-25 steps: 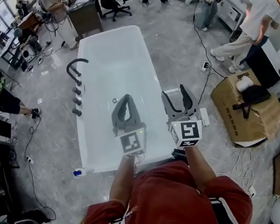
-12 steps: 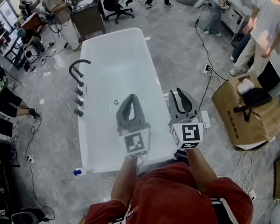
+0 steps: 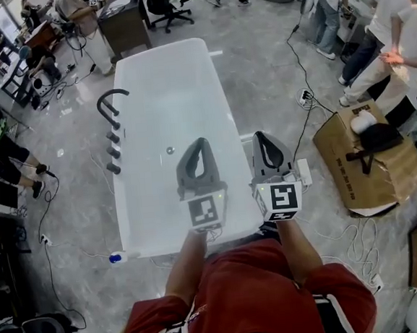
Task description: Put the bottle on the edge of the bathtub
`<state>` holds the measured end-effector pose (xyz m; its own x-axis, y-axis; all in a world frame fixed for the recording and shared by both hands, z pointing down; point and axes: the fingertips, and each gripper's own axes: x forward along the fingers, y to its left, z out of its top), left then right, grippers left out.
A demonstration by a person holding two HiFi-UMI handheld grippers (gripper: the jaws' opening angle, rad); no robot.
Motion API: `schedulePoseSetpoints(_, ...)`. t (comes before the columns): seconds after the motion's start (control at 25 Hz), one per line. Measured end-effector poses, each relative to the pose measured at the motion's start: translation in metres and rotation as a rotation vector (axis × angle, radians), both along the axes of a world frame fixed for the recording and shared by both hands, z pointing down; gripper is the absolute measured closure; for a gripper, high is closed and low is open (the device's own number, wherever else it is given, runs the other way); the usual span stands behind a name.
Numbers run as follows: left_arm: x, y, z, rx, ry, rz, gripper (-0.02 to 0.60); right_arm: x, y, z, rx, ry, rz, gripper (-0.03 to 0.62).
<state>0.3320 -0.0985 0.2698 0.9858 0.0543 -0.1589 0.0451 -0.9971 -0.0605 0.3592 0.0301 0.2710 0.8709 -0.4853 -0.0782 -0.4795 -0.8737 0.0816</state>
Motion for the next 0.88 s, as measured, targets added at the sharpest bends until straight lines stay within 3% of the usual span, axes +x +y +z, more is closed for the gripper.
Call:
schedulePoseSetpoints(0.4, 0.002, 0.012, -0.006, 0.025, 0.005, 0.036, 0.565, -0.003, 0.013, 0.001, -0.010, -0.012, 0.040, 0.577)
schedulePoseSetpoints(0.56, -0.001, 0.018, -0.011, -0.017, -0.004, 0.033, 0.565, -0.003, 0.019, 0.003, -0.013, -0.015, 0.048, 0.577)
schedulePoseSetpoints(0.88, -0.003, 0.021, -0.009, -0.014, -0.006, 0.033, 0.565, -0.004, 0.023, 0.003, -0.017, -0.011, 0.050, 0.576)
